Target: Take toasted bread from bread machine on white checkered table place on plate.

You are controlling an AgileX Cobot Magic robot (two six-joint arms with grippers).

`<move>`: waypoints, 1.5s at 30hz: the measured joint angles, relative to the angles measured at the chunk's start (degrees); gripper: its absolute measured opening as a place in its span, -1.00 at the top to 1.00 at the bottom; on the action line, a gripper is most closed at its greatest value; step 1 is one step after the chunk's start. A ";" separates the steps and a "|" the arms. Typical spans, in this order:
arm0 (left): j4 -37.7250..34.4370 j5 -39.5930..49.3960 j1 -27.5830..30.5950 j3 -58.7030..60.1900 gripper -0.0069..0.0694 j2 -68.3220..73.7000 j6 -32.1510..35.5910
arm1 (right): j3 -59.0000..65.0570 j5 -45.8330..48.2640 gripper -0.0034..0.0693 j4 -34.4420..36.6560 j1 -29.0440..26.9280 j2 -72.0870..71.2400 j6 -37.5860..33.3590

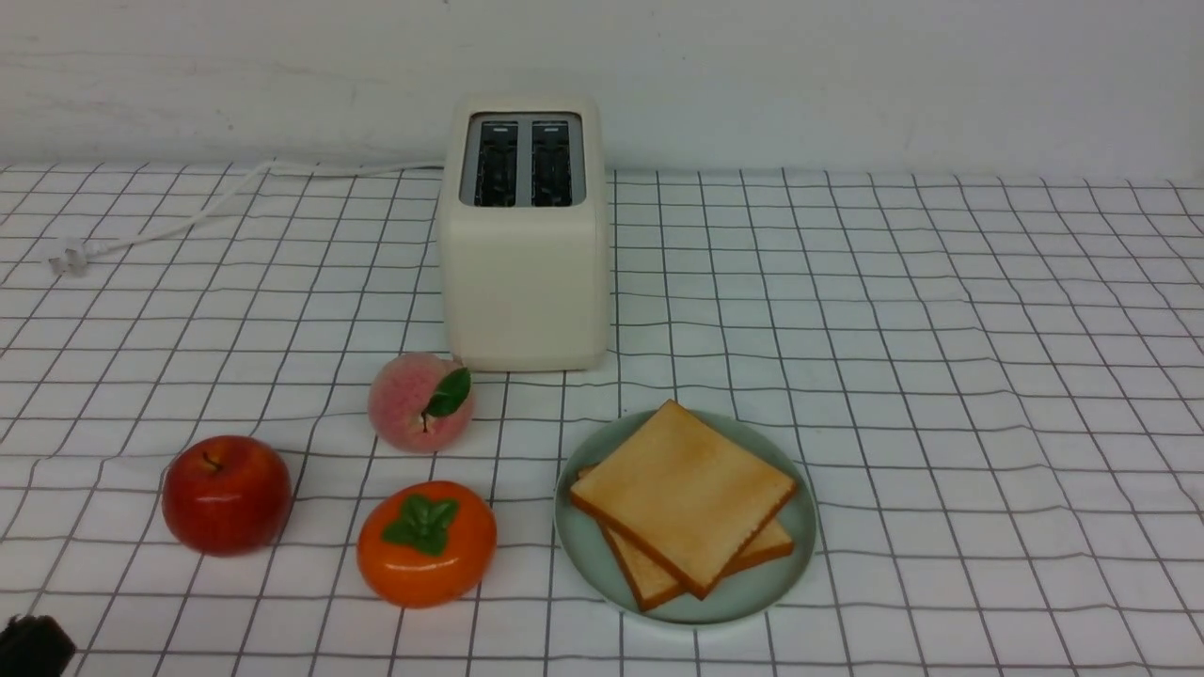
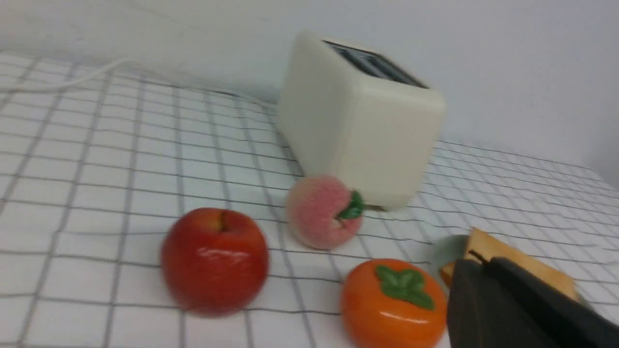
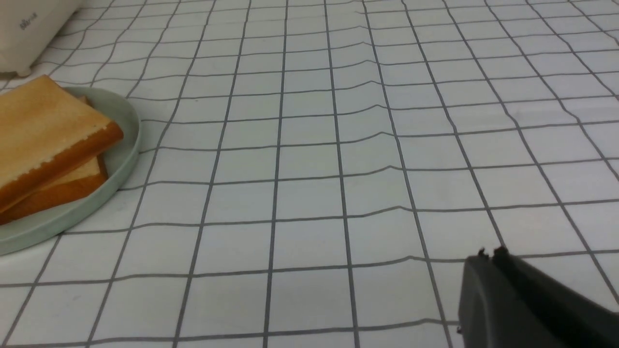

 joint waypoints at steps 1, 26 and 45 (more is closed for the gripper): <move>-0.17 -0.13 2.30 0.82 0.85 0.00 0.00 | 0.00 0.00 0.92 0.00 0.00 0.00 0.00; -0.35 12.97 12.13 3.36 0.85 0.00 -0.22 | 0.00 0.06 0.90 0.05 0.00 0.00 0.00; -0.35 13.04 12.13 3.36 0.85 0.00 -0.22 | 0.00 0.06 0.85 0.05 0.00 0.00 0.00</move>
